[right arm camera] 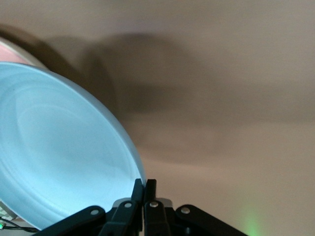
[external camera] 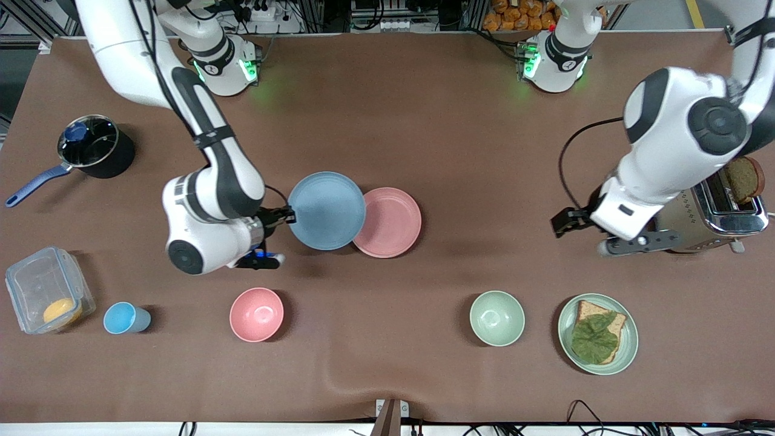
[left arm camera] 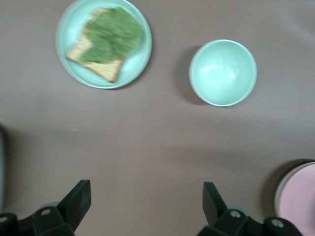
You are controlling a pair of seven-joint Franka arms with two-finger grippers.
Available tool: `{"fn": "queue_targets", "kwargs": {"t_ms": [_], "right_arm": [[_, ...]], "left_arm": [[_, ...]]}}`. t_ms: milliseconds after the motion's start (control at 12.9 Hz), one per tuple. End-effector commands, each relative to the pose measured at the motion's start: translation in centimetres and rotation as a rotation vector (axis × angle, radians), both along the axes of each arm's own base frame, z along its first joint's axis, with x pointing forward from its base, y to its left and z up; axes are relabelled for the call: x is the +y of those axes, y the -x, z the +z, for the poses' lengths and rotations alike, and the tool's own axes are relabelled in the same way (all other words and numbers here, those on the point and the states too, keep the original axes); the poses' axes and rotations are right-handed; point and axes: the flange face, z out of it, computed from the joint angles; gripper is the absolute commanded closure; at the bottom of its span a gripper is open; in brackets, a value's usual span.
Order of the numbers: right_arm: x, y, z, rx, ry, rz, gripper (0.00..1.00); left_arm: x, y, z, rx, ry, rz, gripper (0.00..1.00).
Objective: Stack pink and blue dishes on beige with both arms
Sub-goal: 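Lower the blue plate onto the pink plate and open the right gripper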
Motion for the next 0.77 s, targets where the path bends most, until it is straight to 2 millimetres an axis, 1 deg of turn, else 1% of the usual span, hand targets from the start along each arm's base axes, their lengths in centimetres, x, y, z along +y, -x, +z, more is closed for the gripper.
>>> {"fn": "queue_targets", "kwargs": {"t_ms": [0,77,232,310,464,542,696], "right_arm": [[4.0,0.3,-1.4,0.003,-0.060,-0.028,1.00],[5.3,0.6,-1.7,-0.008,-0.077,-0.033,1.00],[7.7,1.2,-2.5,-0.022,-0.103,-0.043,1.00],[8.8,1.6,-3.2,-0.027,-0.110,-0.044,1.00],[9.6,1.8,-4.0,-0.045,-0.110,-0.045,1.00],[9.8,1.7,-4.5,-0.048,-0.117,-0.057,1.00],[9.9,1.4,-4.9,-0.070,-0.119,-0.068,1.00]], "left_arm": [[0.3,0.4,5.0,0.031,-0.057,-0.012,0.00],[0.5,1.2,7.4,0.021,-0.066,-0.007,0.00],[2.4,2.3,10.2,0.001,-0.071,-0.005,0.00],[2.7,2.7,11.0,0.004,-0.069,-0.030,0.00],[3.7,3.8,13.1,-0.013,-0.056,-0.079,0.00],[4.2,4.1,13.8,-0.020,-0.060,-0.094,0.00],[4.1,4.1,13.7,-0.017,-0.068,-0.151,0.00]]}}
